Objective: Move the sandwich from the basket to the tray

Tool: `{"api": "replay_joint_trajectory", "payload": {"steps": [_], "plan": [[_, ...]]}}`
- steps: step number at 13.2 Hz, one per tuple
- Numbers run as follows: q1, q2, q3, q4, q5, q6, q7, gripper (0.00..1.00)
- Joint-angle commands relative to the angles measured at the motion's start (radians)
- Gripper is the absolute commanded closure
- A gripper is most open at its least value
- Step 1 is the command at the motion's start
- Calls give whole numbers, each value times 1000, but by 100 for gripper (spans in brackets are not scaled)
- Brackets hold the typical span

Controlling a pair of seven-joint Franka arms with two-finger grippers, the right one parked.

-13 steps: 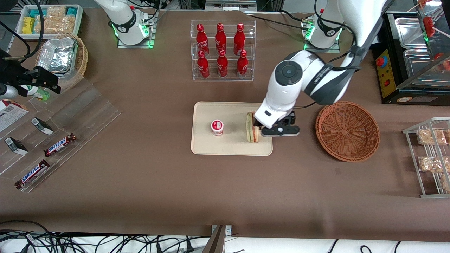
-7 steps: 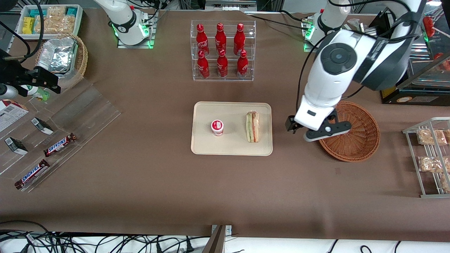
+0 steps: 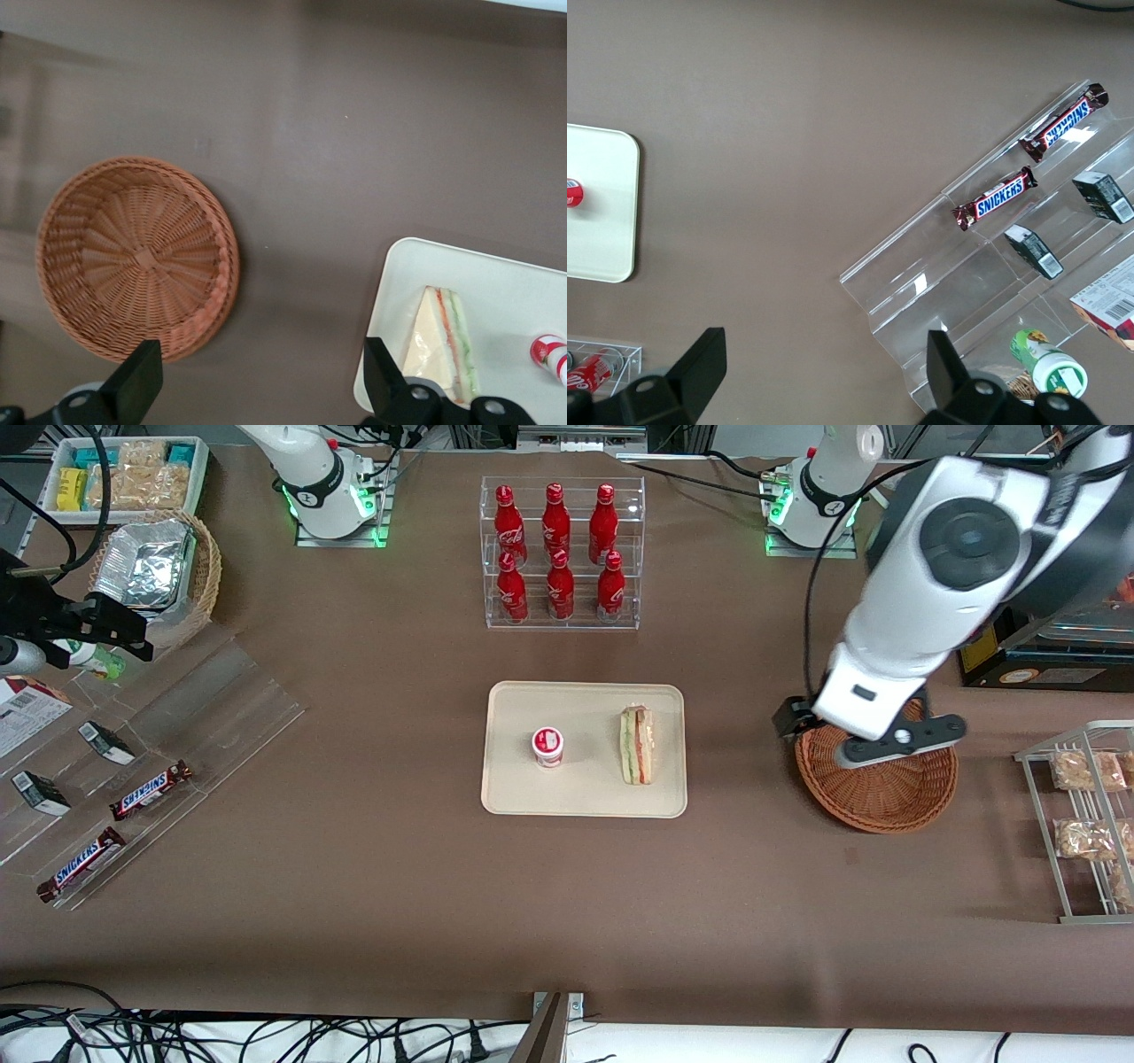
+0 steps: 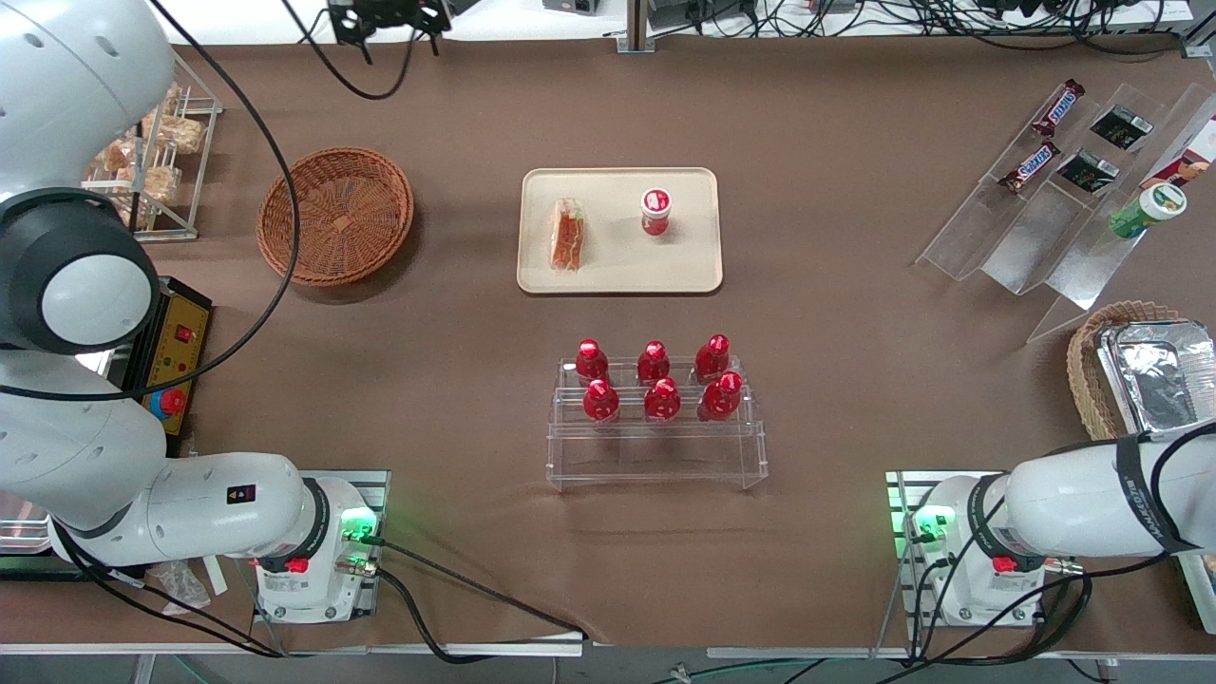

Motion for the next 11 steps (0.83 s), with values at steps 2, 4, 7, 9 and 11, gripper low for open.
{"api": "replay_joint_trajectory", "payload": {"steps": [2, 4, 7, 9, 11], "plan": [[-42, -144, 213, -14, -149, -118, 321, 0], [-58, -177, 310, -14, -189, -163, 477, 0], [-90, -202, 402, -18, -195, -190, 622, 0], [-104, -204, 411, -21, -197, -192, 644, 0], [-116, -210, 411, -20, -201, -192, 644, 0]]}}
